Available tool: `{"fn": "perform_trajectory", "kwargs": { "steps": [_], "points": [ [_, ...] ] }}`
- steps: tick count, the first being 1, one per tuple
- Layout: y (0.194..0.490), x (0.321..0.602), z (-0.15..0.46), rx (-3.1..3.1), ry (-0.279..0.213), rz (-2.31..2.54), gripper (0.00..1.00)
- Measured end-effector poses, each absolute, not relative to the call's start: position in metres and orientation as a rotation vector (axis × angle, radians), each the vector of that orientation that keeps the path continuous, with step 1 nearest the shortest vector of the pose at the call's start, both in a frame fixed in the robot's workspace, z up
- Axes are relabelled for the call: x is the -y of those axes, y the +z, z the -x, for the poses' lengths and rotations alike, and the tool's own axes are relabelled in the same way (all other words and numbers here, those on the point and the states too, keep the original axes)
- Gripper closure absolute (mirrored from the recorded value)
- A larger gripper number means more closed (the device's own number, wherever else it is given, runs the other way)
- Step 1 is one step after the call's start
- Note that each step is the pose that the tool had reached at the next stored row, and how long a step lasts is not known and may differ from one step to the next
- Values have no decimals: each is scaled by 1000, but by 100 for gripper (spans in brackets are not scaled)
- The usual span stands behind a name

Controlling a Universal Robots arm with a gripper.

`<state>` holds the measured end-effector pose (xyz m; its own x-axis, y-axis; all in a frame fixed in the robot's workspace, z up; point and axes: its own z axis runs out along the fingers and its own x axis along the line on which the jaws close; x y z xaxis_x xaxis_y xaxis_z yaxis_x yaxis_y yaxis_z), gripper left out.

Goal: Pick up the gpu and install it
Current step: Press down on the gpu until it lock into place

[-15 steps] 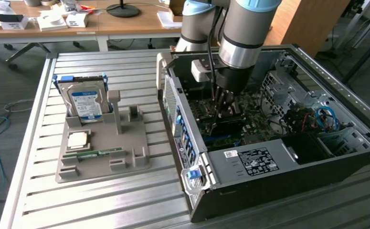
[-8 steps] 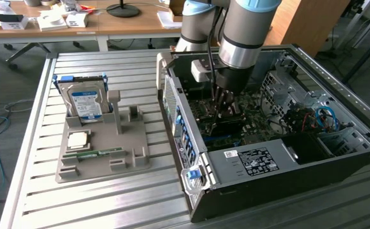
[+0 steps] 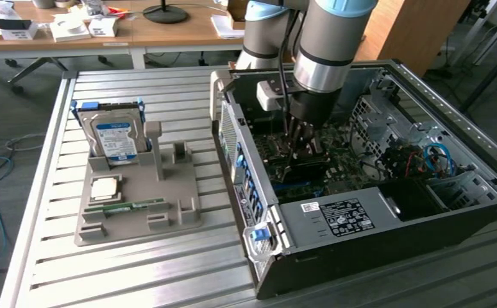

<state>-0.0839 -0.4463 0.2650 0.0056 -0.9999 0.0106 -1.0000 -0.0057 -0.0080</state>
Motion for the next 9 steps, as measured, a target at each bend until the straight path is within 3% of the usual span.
{"fn": "perform_trajectory", "kwargs": {
  "steps": [9],
  "points": [
    [263, 446, 84, 2215, 20, -2227, 90]
  ]
}}
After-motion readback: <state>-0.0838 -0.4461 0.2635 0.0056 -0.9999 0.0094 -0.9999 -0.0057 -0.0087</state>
